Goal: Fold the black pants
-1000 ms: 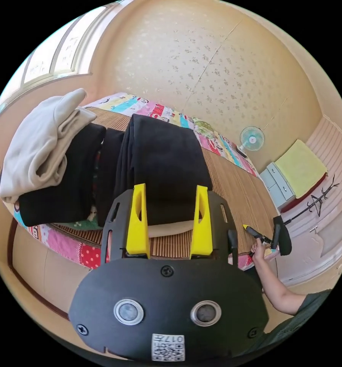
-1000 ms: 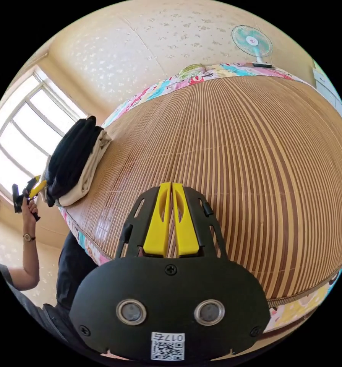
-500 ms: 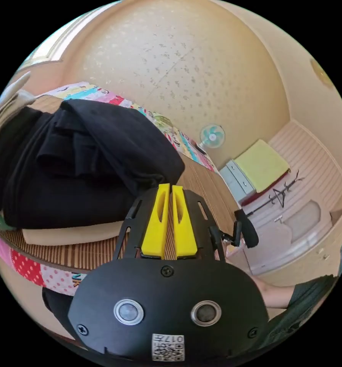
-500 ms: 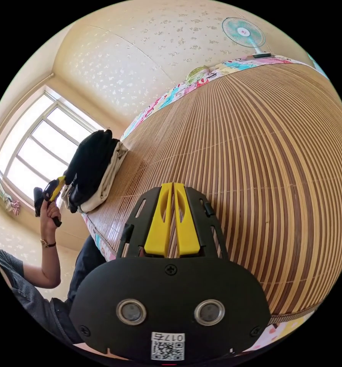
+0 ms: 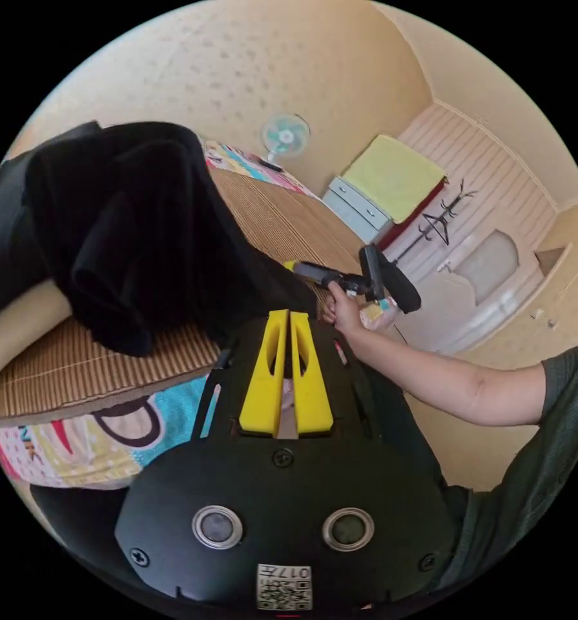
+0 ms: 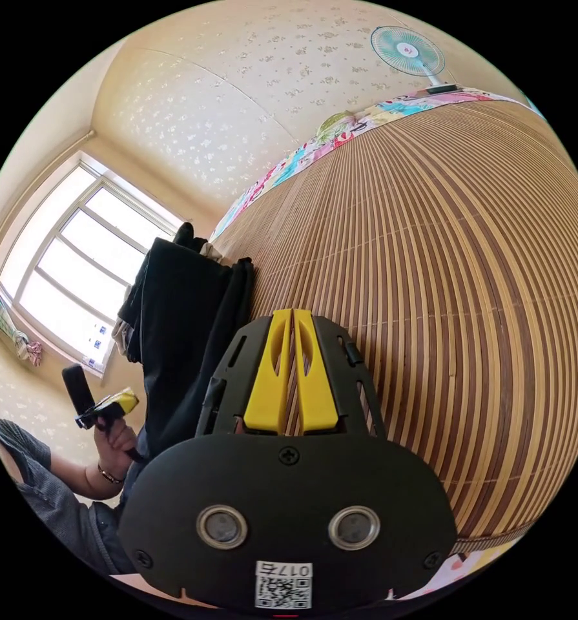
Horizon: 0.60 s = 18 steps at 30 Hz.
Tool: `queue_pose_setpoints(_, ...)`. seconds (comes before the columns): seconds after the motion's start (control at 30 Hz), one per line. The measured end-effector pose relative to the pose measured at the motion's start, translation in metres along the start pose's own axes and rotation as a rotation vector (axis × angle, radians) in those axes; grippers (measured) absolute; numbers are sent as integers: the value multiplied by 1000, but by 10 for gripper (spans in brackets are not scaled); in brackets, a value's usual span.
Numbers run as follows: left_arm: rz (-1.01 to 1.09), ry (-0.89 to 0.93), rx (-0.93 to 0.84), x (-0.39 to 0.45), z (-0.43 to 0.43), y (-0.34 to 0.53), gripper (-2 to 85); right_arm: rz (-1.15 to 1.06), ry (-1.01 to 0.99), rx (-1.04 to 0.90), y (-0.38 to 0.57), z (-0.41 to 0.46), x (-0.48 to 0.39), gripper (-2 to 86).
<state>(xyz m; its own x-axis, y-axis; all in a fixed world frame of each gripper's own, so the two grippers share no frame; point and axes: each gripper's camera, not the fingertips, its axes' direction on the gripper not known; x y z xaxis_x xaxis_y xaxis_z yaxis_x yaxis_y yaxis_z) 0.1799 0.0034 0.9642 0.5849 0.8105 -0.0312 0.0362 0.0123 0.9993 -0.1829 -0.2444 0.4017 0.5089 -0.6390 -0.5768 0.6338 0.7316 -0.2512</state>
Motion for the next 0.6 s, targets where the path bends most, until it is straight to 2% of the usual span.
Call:
queue_pose_setpoints(0.1,-90,-280,93,-25,-34,-17,11,-1,1,1,-1,-3,9,2)
queue_pose_setpoints(0.2,-47,-400,-81,-57,11,-59,43,-1,1,1,-3,-6,17,3)
queue_pose_setpoints(0.3,15,-445,-184,-88,75,-77,35,0,-2,1,-4,-9,25,4)
queue_pose_setpoints(0.4,126,-488,-134,-95,110,-70,25,2,-6,1,-6,-12,32,5)
queue_pose_setpoints(0.5,156,-567,-124,-92,123,-67,20,0,-2,1,-8,-14,38,5)
queue_pose_setpoints(0.6,165,-572,-103,-101,124,-62,17,-9,5,6,-9,-16,42,6)
